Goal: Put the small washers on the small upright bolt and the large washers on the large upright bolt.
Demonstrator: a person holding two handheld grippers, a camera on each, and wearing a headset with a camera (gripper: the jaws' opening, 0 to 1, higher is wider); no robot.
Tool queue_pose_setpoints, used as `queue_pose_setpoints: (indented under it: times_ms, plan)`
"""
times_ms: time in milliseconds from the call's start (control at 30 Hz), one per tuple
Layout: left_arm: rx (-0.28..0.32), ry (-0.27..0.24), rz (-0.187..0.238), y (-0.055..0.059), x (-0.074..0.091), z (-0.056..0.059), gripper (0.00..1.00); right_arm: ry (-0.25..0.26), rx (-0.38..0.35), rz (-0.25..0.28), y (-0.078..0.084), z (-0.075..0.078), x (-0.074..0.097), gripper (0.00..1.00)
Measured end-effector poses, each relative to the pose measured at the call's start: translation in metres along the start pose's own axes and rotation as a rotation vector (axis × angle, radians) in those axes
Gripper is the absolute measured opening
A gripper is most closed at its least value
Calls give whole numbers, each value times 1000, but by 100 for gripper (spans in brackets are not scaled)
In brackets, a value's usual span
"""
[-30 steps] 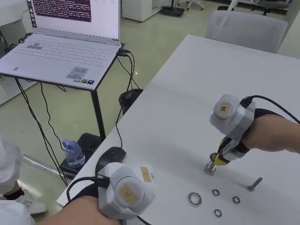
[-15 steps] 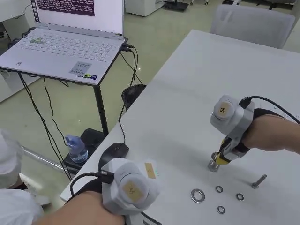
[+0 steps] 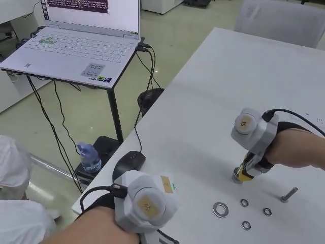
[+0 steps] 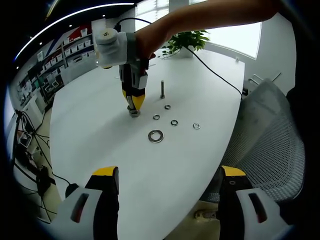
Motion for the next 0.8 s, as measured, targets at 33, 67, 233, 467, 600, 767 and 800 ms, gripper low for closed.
queue_pose_setpoints:
  times_ms: [33, 67, 233, 467, 600, 767, 800]
  plan:
    - [3, 1, -2, 1, 0, 0, 82, 2, 4, 0, 0, 0, -2, 22]
    - [3, 1, -6, 1, 0, 1, 81, 3, 4, -6, 1, 0, -3, 22]
    - [3, 1, -8, 2, 0, 2, 80, 5, 8, -7, 1, 2, -10, 22]
    - [7, 2, -14, 4, 2, 2, 79, 14, -2, -8, 1, 4, -12, 22]
    - [3, 2, -19, 5, 1, 1, 78, 16, 2, -6, 0, 5, -13, 22]
    - [6, 2, -12, 3, 3, 2, 78, 11, 7, -7, 0, 4, -13, 24]
    - [5, 1, -12, 3, 3, 2, 78, 11, 8, -6, 0, 4, -13, 24]
Point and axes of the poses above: the centre of the closed fingertips' face, and the gripper's own axes: x roughly backward along the fingers, z roughly to its right, y roughly out of its underside, the point moved 2 cm from there along x, roughly backward along the fingers, and after that the axes turned 2 degrees about y, right-handed, at the moved point
